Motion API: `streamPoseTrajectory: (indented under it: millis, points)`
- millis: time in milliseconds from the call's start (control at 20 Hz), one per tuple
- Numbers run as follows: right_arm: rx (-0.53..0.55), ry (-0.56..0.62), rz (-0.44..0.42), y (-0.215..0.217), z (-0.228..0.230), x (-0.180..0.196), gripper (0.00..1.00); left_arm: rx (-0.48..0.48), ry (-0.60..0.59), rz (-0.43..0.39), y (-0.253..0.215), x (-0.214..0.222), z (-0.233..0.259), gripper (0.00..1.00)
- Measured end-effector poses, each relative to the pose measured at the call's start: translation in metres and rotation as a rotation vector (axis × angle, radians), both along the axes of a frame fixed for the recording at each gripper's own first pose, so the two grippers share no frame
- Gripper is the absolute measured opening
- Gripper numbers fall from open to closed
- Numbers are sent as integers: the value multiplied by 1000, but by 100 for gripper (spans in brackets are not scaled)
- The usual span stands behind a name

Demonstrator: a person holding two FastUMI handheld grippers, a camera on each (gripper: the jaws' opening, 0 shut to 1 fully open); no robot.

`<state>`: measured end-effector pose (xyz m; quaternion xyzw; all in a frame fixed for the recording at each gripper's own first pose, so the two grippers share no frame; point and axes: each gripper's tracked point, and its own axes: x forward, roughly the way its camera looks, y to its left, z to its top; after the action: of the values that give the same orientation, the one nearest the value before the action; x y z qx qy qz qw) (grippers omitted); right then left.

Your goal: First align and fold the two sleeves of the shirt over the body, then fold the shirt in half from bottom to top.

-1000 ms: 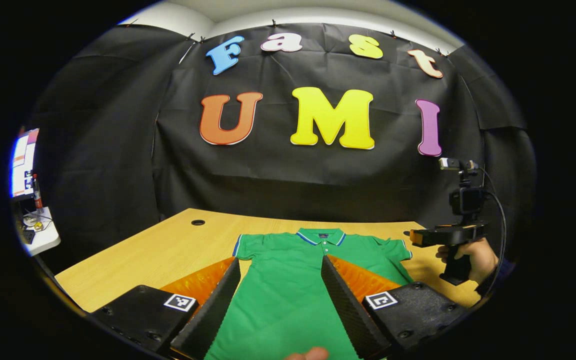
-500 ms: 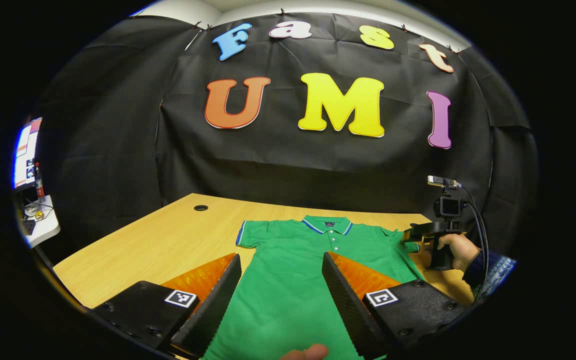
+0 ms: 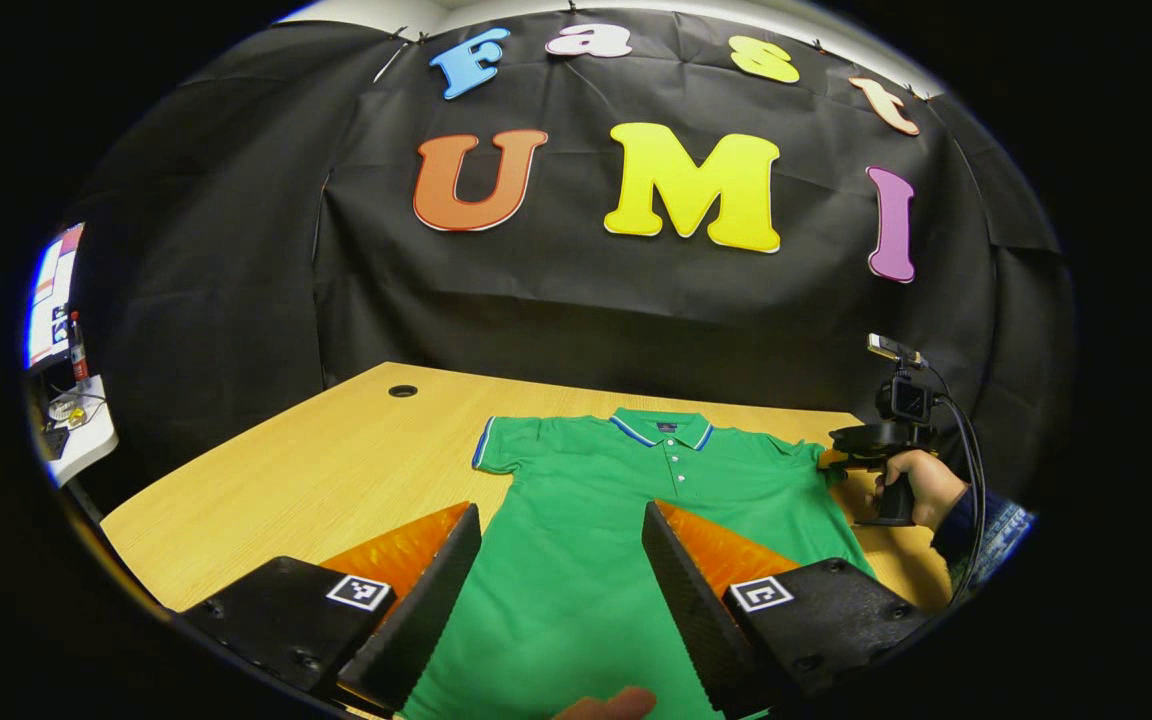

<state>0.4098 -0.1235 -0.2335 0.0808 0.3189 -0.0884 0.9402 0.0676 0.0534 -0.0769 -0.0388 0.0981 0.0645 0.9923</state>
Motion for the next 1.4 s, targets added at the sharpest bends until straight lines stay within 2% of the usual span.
streamPoseTrajectory:
  millis: [50, 200, 400, 600, 650, 700, 800, 950, 1150, 1400]
  points:
    - [-31, -6, 12, -1, 4, -1, 3, 6, -8, 1, 0, -1, 1, 100]
    - [-117, -63, 64, 11, 31, 2, 6, 13, -15, 3, 3, -1, 3, 100]
    - [-176, -115, 127, 42, 57, 2, 6, 11, -4, 5, 3, -2, 1, 100]
    - [-91, -113, 183, 96, 59, 2, 6, 18, -18, 10, 5, -1, 5, 100]
    - [-41, -115, 212, 114, 58, 0, 6, 17, -17, 10, 6, -1, 4, 100]
    - [7, -122, 242, 131, 62, -3, 12, 17, -15, 10, 6, -1, 5, 100]
    - [53, -138, 256, 149, 71, -8, 47, 21, -21, 16, 7, -1, 7, 100]
    - [34, -185, 244, 154, 91, -21, 98, 20, -30, 25, 11, 0, 8, 100]
    - [-18, -273, 230, 150, 132, -55, 96, 19, -19, 52, 16, 3, 3, 100]
    - [-45, -401, 239, 135, 179, -128, 95, 30, 4, 76, 17, 11, -7, 100]
